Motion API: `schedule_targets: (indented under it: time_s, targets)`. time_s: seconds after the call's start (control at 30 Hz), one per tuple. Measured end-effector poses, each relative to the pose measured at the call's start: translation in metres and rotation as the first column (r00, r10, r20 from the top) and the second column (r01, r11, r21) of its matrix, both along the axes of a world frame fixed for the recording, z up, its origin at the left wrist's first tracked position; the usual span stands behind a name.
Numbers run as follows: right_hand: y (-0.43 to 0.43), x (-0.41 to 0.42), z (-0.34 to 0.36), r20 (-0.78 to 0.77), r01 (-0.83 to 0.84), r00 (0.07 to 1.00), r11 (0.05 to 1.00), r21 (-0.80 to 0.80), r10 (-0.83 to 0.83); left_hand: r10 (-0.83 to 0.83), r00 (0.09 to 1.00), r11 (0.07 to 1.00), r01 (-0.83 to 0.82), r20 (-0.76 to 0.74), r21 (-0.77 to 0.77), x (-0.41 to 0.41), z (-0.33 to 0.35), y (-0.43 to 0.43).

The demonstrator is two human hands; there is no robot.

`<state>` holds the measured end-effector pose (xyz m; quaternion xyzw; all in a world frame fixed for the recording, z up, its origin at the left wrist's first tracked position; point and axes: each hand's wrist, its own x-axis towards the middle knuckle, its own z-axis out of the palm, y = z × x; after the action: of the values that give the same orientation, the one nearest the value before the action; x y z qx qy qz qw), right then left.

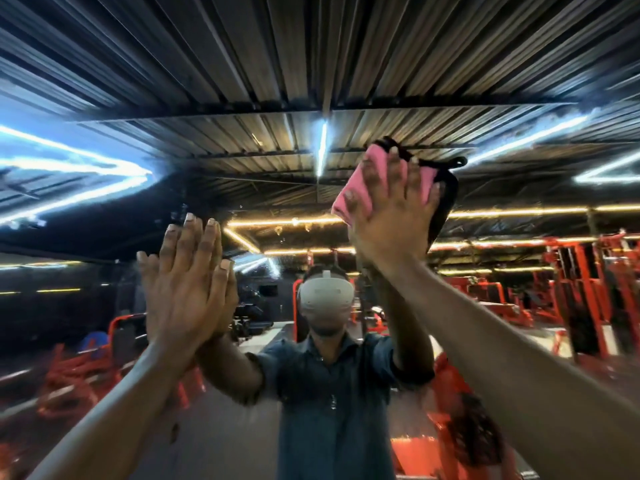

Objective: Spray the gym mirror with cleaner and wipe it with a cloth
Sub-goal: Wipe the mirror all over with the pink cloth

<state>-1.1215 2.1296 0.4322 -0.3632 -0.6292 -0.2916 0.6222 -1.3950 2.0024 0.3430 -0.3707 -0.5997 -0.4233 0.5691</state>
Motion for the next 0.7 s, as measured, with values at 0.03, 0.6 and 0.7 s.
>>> schedule_targets:
  time_s: [0.03, 0.6, 0.7]
  targets:
    - [-0.007, -0.014, -0.008, -0.021, 0.003, 1.000, 1.000, -0.002, -0.003, -0.027, 1.000, 1.000, 0.027, -0.004, -0.009, -0.008, 0.000, 0.003]
    - [-0.034, -0.067, -0.033, 0.049, 0.027, 0.998, 0.998, 0.060, -0.030, -0.129, 0.992, 0.989, 0.128, -0.010, -0.079, -0.008, -0.007, -0.010]
    - [-0.061, -0.107, -0.103, 0.567, -0.131, 0.824, 0.974, 0.183, 0.005, -0.173, 0.984, 0.983, 0.170, -0.045, -0.073, -0.018, -0.009, -0.021]
